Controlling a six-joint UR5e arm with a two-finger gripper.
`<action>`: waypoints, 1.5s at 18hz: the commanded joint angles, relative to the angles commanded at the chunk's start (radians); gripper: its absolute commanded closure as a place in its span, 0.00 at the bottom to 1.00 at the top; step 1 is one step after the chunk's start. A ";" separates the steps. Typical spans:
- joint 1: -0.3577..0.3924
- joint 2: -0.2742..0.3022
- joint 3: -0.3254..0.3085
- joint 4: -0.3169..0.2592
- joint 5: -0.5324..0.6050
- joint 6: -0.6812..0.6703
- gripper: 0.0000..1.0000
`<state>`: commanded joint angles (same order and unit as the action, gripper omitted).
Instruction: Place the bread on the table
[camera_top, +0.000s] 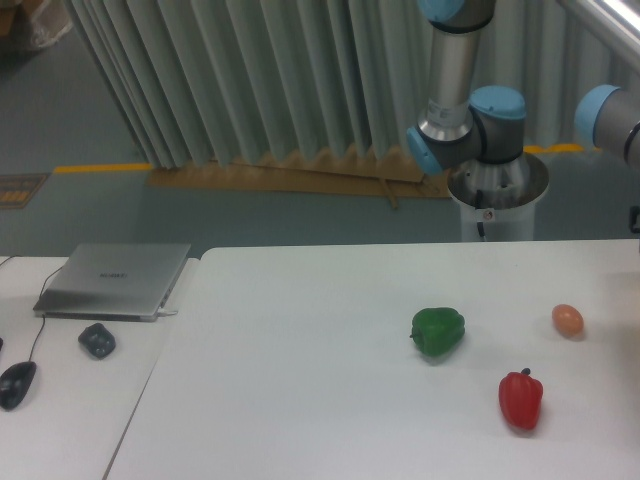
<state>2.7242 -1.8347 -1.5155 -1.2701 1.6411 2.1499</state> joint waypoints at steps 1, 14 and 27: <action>0.020 0.003 0.001 -0.002 0.067 0.128 0.00; 0.109 -0.127 0.032 0.208 0.350 0.843 0.00; 0.172 -0.129 -0.101 0.279 0.342 0.897 0.00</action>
<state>2.8962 -1.9635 -1.6168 -0.9910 1.9834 3.0465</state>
